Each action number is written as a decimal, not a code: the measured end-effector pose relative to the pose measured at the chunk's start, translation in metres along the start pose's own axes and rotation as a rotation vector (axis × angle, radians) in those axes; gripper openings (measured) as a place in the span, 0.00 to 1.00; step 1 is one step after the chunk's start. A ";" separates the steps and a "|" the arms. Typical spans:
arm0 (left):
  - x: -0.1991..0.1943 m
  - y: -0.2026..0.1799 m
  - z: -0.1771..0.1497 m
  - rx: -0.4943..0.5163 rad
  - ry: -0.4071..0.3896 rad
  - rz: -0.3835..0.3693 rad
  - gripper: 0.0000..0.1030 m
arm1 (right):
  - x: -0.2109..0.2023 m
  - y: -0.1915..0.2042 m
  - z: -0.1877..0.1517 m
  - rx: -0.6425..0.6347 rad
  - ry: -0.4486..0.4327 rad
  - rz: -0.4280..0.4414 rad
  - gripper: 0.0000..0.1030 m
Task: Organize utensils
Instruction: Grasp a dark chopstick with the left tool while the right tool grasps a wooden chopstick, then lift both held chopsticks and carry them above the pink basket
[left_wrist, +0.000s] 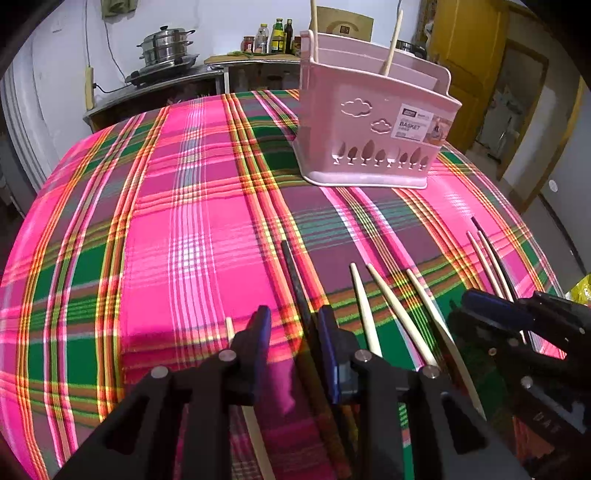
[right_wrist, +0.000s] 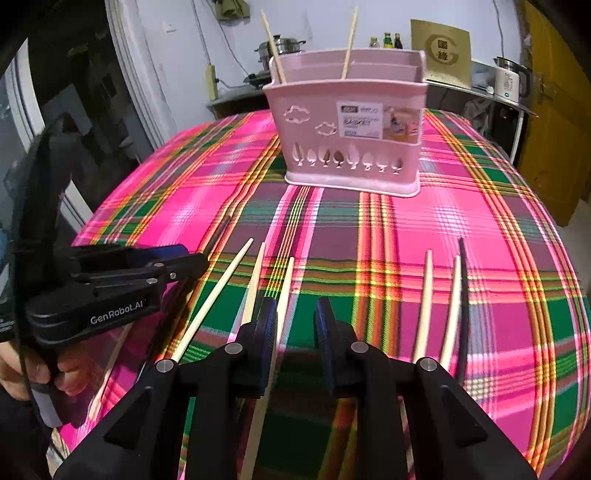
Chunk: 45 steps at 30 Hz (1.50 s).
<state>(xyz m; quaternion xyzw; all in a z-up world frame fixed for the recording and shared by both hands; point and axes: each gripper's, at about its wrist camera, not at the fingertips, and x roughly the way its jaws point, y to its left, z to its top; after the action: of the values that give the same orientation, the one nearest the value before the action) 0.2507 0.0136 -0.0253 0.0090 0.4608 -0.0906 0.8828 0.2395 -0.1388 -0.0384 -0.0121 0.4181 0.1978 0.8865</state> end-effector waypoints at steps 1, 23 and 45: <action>0.001 0.000 0.002 0.002 0.003 0.000 0.28 | 0.003 0.001 0.001 -0.004 0.008 -0.005 0.22; 0.005 0.006 0.009 0.017 0.010 -0.020 0.09 | 0.024 0.010 0.017 -0.078 0.067 -0.072 0.05; -0.117 0.002 0.056 -0.003 -0.253 -0.095 0.05 | -0.096 -0.005 0.076 -0.016 -0.239 0.031 0.05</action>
<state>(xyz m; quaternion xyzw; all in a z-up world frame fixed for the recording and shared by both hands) 0.2307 0.0277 0.1023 -0.0257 0.3459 -0.1320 0.9286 0.2427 -0.1618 0.0823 0.0110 0.3079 0.2148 0.9268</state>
